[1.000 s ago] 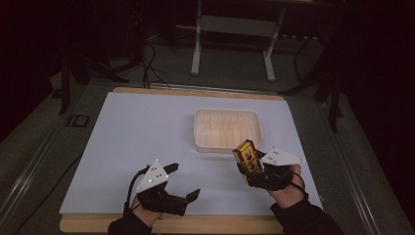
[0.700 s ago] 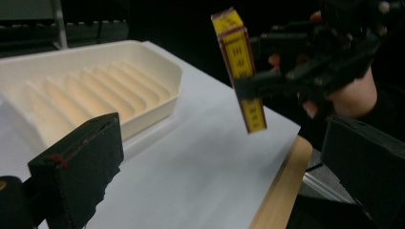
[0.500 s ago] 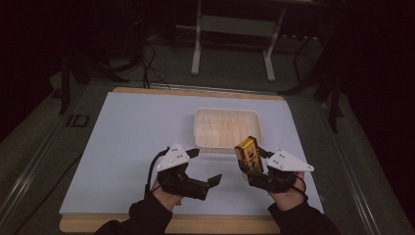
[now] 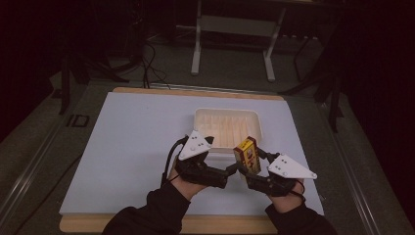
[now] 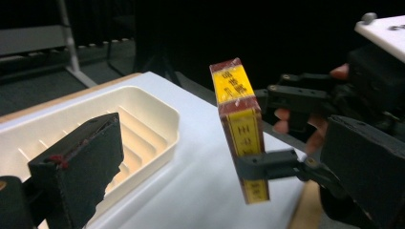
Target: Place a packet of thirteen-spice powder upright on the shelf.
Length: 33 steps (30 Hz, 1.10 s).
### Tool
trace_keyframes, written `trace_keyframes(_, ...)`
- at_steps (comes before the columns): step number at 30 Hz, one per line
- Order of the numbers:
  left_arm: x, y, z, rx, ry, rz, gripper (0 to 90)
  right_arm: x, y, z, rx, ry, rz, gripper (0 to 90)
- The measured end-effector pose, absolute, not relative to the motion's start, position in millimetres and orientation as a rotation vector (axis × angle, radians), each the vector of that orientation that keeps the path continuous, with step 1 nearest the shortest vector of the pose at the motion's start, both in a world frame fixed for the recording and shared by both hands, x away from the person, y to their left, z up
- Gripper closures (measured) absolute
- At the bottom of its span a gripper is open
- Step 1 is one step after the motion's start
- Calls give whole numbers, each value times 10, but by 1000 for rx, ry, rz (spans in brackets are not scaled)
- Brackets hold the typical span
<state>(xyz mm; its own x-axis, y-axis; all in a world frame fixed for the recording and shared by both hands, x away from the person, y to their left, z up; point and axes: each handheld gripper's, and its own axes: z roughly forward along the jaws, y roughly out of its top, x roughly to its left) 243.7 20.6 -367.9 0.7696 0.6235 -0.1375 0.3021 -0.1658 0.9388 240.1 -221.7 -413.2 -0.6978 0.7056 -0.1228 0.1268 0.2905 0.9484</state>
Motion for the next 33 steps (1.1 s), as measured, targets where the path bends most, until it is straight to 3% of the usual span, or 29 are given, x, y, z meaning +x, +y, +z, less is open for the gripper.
trace_keyframes(5,2447,84,-3717,1766,749,344,56,2397,-2178,-4156,733,2032,1420,320)
trace_keyframes(22,2536,-142,-3813,1645,801,270,393,2396,-2130,-4137,723,1968,1470,319)
trace_keyframes(33,2539,-235,-3821,1581,803,321,598,2402,-2134,-4123,749,1942,1486,319)
